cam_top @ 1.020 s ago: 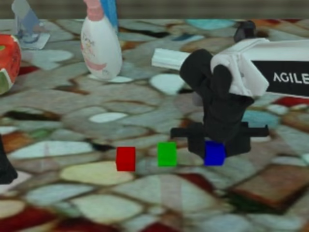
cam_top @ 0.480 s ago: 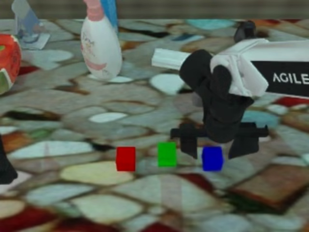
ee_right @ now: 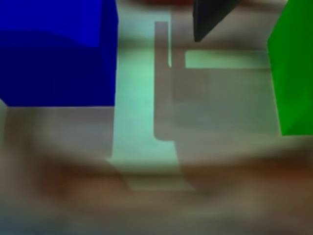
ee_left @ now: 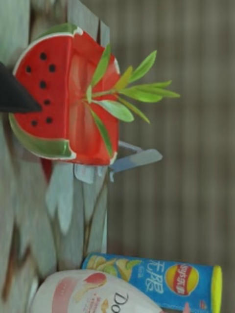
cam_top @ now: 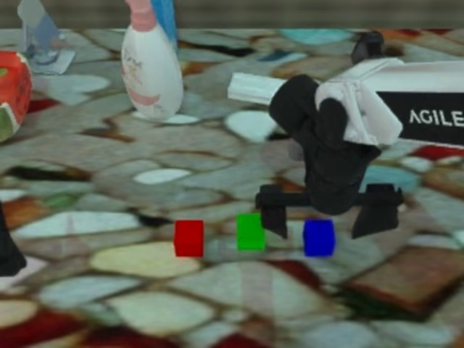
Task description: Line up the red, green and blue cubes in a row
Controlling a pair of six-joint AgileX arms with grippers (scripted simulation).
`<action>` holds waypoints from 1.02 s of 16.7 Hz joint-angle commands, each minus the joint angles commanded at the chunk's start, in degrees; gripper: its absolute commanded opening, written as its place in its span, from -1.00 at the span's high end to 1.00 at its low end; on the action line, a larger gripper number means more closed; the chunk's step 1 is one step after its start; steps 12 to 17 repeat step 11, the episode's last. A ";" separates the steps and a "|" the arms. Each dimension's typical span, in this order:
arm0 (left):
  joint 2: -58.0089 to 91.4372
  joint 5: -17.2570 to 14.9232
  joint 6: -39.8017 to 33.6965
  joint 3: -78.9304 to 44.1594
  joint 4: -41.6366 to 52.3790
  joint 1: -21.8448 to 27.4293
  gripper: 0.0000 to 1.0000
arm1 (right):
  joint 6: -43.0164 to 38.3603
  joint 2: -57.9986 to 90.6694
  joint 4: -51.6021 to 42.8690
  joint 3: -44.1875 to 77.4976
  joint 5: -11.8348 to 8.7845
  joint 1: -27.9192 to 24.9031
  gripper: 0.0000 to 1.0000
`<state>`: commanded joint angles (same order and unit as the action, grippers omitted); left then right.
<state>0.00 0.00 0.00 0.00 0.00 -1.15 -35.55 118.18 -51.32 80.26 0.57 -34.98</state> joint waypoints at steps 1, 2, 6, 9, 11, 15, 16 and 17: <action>0.00 0.00 0.00 0.00 0.00 0.00 -1.00 | 0.00 -0.04 -0.01 0.01 0.00 0.11 -1.00; 0.00 0.00 0.00 0.00 0.00 0.00 -1.00 | 0.01 -0.08 -0.21 0.20 0.00 0.07 -1.00; 0.00 0.00 0.00 0.00 0.00 0.00 -1.00 | -0.02 -1.92 -6.64 4.59 0.08 -0.24 -1.00; 0.00 0.00 0.00 0.00 0.00 0.00 -1.00 | 0.01 -3.95 -12.91 8.55 -0.01 -0.42 -1.00; 0.00 0.00 0.00 0.00 0.00 0.00 -1.00 | 0.08 -4.73 -14.37 9.68 -0.03 -0.45 -1.00; 0.00 0.00 0.00 0.00 0.00 0.00 -1.00 | 0.08 -4.73 -14.37 9.68 -0.03 -0.45 -1.00; 0.00 0.00 0.00 0.00 0.00 0.00 -1.00 | 0.08 -4.73 -14.37 9.68 -0.03 -0.45 -1.00; 0.00 0.00 0.00 0.00 0.00 0.00 -1.00 | 0.08 -4.73 -14.37 9.68 -0.03 -0.45 -1.00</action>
